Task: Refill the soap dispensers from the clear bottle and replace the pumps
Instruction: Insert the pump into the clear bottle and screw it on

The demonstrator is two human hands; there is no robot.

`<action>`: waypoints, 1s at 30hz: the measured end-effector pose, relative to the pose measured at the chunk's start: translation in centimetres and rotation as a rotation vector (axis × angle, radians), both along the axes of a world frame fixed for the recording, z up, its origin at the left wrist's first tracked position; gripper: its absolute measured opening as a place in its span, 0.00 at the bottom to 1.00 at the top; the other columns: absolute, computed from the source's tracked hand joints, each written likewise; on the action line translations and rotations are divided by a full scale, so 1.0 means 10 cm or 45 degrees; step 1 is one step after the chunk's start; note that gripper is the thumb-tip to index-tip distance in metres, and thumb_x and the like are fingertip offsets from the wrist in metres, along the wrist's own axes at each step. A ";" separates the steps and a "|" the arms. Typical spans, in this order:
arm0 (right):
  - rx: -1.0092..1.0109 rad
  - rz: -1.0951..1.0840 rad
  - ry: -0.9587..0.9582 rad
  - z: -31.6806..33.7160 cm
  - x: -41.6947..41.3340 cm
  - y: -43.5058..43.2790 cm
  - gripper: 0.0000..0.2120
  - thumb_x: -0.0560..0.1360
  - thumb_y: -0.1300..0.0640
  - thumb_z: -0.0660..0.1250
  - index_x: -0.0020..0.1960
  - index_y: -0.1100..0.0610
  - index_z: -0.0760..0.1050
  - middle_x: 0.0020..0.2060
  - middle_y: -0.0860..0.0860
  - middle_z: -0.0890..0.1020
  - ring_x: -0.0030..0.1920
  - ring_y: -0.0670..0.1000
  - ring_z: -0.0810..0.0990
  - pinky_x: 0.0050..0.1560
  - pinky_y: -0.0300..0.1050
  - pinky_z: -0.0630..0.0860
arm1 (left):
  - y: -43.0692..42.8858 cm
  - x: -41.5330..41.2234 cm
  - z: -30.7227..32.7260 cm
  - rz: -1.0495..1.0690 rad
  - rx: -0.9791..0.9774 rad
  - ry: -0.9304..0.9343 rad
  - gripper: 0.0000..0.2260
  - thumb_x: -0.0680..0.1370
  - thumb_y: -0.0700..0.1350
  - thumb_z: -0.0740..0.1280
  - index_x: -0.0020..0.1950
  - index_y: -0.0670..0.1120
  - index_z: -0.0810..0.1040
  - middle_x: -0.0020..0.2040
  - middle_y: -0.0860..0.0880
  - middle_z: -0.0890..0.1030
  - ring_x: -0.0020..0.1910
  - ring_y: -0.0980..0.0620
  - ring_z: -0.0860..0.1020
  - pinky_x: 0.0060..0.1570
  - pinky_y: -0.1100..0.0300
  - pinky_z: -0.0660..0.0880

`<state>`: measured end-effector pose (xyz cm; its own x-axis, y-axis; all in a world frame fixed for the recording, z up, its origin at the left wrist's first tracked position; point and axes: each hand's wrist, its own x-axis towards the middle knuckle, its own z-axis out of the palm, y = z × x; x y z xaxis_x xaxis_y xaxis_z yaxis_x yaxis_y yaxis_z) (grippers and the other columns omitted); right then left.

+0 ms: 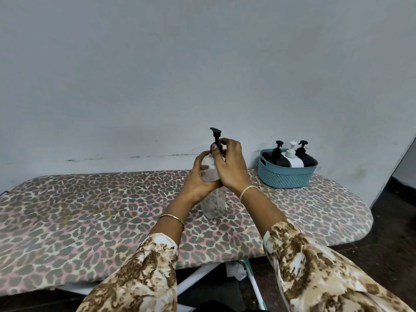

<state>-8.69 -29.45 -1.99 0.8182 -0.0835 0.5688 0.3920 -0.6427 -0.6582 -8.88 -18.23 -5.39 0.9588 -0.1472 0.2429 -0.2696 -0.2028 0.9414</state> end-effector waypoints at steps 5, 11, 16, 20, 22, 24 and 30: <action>-0.007 -0.039 -0.021 -0.01 0.02 0.01 0.15 0.81 0.48 0.59 0.62 0.55 0.70 0.60 0.52 0.71 0.55 0.51 0.78 0.55 0.49 0.75 | 0.00 -0.01 0.00 0.000 0.006 -0.003 0.39 0.68 0.44 0.78 0.69 0.64 0.59 0.63 0.45 0.69 0.61 0.50 0.71 0.57 0.56 0.75; 0.080 -0.040 -0.003 0.01 0.02 0.02 0.19 0.78 0.43 0.62 0.61 0.54 0.70 0.59 0.51 0.71 0.54 0.49 0.78 0.57 0.49 0.75 | -0.01 0.00 0.00 0.010 0.008 0.006 0.41 0.67 0.46 0.79 0.71 0.63 0.59 0.64 0.45 0.70 0.63 0.49 0.71 0.62 0.51 0.74; -0.092 0.022 -0.062 -0.06 -0.01 -0.02 0.17 0.83 0.50 0.52 0.67 0.55 0.68 0.64 0.53 0.69 0.60 0.53 0.74 0.58 0.47 0.72 | -0.01 -0.02 0.00 -0.005 0.018 -0.010 0.40 0.68 0.43 0.77 0.71 0.61 0.58 0.63 0.46 0.69 0.62 0.50 0.70 0.55 0.57 0.74; 0.057 0.051 -0.003 -0.04 0.06 -0.04 0.12 0.81 0.52 0.60 0.61 0.57 0.70 0.59 0.53 0.70 0.55 0.52 0.78 0.59 0.52 0.75 | -0.01 -0.03 -0.01 0.002 -0.013 -0.028 0.38 0.68 0.43 0.78 0.69 0.61 0.59 0.63 0.45 0.71 0.63 0.48 0.71 0.58 0.54 0.75; 0.125 0.075 0.004 -0.05 0.08 -0.06 0.13 0.79 0.51 0.64 0.59 0.57 0.70 0.57 0.52 0.70 0.54 0.51 0.79 0.58 0.51 0.76 | -0.01 -0.04 -0.02 0.018 0.011 -0.033 0.38 0.68 0.45 0.78 0.68 0.63 0.58 0.62 0.46 0.71 0.63 0.49 0.71 0.59 0.53 0.75; 0.155 0.114 0.012 -0.05 0.07 -0.08 0.14 0.79 0.51 0.64 0.60 0.57 0.70 0.57 0.51 0.70 0.55 0.49 0.78 0.59 0.50 0.76 | -0.01 -0.02 -0.03 0.020 0.021 -0.036 0.39 0.68 0.46 0.78 0.69 0.62 0.58 0.61 0.47 0.70 0.63 0.50 0.71 0.61 0.52 0.74; 0.023 0.182 -0.026 -0.09 0.11 -0.11 0.16 0.81 0.55 0.58 0.67 0.58 0.69 0.62 0.54 0.69 0.60 0.52 0.75 0.62 0.52 0.73 | 0.01 0.00 -0.08 -0.002 0.020 -0.062 0.40 0.67 0.48 0.79 0.69 0.65 0.58 0.63 0.47 0.70 0.64 0.50 0.71 0.62 0.47 0.74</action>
<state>-7.57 -30.55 -2.90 0.8109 0.0225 0.5847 0.4919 -0.5674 -0.6603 -8.85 -18.11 -6.19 0.9457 -0.1527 0.2869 -0.3153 -0.2173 0.9238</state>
